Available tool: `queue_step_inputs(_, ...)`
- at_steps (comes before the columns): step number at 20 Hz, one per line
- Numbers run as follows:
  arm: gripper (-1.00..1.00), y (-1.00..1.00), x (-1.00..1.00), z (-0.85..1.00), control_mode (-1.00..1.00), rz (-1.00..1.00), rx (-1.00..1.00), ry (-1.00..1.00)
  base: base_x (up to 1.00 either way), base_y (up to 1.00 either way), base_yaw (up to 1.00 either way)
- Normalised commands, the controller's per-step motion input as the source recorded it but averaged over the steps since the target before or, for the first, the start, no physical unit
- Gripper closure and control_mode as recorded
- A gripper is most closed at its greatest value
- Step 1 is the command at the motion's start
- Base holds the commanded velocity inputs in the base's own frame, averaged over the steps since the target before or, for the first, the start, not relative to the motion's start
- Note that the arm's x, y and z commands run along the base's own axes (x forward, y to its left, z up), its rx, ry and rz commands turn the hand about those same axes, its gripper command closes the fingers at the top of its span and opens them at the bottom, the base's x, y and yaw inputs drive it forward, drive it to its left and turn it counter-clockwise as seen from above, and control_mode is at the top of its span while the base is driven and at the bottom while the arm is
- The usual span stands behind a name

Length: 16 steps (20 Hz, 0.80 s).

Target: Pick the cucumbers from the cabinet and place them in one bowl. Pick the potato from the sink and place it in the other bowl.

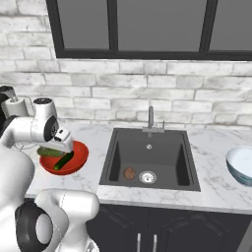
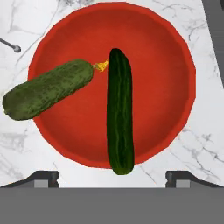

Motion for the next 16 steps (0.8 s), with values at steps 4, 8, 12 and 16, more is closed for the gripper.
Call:
queue_step_inputs(4,-1.00,-0.44,-0.30,0.16,-1.00,0.00,0.00,-0.01,0.00,0.00,0.00)
queue_step_inputs(8,-1.00,-0.75,-0.20,0.02,-1.00,0.00,0.00,-0.02,0.00,0.00,0.00)
queue_step_inputs(12,-1.00,-0.67,-0.09,0.21,-1.00,0.00,0.00,-0.03,0.00,0.00,0.00)
queue_step_inputs(16,-1.00,-0.57,0.00,0.29,-1.00,0.01,0.00,-0.01,0.00,0.00,0.00)
